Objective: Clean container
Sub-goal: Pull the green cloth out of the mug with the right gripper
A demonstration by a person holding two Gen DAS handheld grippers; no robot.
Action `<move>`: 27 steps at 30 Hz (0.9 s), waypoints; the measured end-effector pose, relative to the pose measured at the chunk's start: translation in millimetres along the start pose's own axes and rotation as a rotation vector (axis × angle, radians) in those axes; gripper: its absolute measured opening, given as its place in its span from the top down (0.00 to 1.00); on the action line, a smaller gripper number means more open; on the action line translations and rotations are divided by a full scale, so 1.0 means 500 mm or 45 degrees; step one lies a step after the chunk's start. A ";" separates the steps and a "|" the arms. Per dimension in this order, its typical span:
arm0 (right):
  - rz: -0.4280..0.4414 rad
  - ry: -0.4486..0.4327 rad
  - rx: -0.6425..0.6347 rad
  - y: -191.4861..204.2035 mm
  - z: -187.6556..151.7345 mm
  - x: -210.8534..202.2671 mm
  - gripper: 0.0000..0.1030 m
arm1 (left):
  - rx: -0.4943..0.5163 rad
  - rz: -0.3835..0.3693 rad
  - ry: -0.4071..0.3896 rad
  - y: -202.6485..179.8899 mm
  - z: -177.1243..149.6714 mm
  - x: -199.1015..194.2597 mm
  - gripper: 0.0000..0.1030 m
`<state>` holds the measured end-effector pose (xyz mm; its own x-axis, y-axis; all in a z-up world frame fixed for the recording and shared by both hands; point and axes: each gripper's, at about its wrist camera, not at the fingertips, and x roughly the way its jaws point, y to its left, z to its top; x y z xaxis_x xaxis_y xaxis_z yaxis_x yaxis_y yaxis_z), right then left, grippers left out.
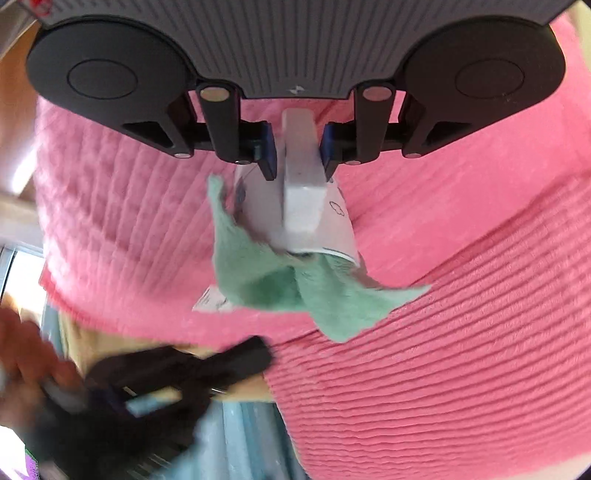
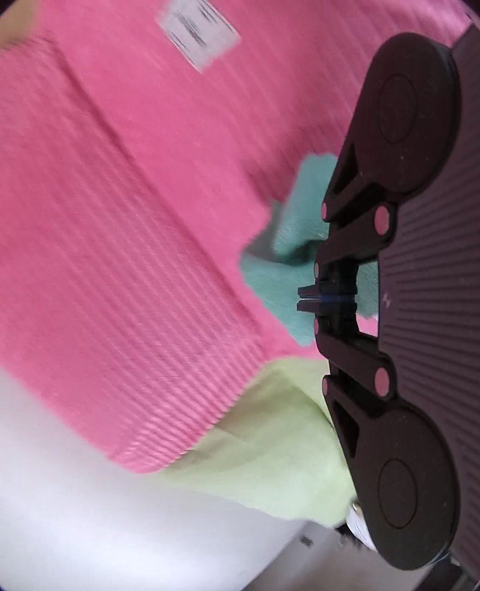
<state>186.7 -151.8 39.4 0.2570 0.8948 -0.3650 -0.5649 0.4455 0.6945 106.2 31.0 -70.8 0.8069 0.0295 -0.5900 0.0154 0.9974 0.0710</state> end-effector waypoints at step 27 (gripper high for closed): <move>-0.477 -0.023 -0.096 0.050 -0.028 0.069 0.93 | -0.031 -0.017 0.001 0.025 0.030 -0.071 0.73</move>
<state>170.4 -110.1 35.3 0.4700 0.6709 -0.5735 -0.4852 0.7392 0.4671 86.5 41.3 -36.7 0.8062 0.0165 -0.5914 0.0115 0.9990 0.0436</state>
